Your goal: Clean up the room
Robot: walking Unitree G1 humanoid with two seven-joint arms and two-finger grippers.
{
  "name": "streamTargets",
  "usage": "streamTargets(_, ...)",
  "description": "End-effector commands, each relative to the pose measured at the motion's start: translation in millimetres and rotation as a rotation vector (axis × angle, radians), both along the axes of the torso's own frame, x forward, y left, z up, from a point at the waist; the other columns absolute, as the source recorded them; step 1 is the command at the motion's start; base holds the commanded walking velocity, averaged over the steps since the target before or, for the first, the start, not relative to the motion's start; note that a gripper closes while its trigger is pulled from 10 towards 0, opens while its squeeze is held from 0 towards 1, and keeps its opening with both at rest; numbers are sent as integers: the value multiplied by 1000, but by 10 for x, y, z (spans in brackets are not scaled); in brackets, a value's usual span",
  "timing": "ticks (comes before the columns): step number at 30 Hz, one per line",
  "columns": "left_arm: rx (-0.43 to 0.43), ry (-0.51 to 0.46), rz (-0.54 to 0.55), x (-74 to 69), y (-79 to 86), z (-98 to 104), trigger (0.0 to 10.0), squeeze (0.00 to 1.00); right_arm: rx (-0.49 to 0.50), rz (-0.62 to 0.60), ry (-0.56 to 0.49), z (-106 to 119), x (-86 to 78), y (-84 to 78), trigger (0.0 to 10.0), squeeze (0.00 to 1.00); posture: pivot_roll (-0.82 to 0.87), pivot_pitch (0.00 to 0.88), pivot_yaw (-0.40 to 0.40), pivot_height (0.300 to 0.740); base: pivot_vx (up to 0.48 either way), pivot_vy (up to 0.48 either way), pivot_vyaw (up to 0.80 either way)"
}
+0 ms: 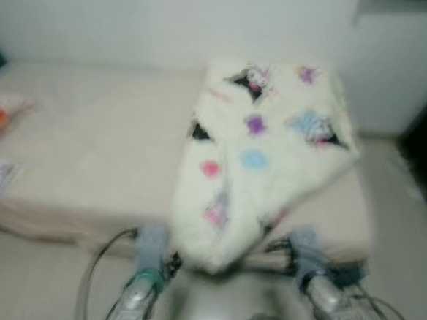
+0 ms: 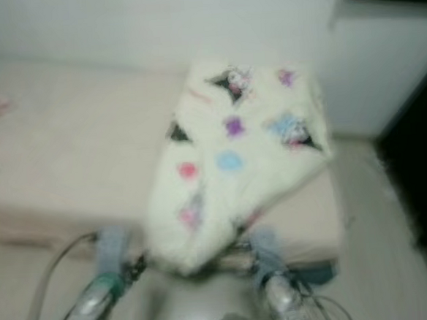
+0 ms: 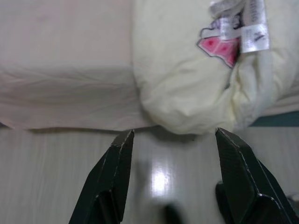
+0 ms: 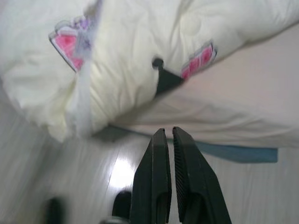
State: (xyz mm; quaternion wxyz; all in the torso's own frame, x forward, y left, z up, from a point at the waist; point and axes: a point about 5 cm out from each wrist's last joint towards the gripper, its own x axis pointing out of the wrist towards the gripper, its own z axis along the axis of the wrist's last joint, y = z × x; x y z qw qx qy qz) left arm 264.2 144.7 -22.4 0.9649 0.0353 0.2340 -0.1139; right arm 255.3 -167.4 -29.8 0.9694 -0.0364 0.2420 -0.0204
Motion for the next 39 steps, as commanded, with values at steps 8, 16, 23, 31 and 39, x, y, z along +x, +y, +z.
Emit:
streamTargets(8,13,-20,-28,3,13,19,10000,0,16,-13,37,-80,-92,34,10000,0,9,78,17,740,0,-480,0)
streamTargets(16,29,-29,-47,32,-17,41,10000,0,22,-24,39,-87,-103,34,10000,0,11,79,23,740,0,-129,0)
streamTargets(23,45,-11,-41,7,-21,9,10000,0,25,-27,35,-84,-101,30,10000,0,11,76,22,740,0,0,0)
streamTargets(31,42,-29,4,13,27,21,10000,0,12,-25,12,-53,-71,22,10000,0,11,72,18,740,0,0,0)
streamTargets(39,-50,-81,9,9,1,68,10000,1000,72,-34,-83,36,-25,13,10000,1000,5,67,19,740,0,0,0)
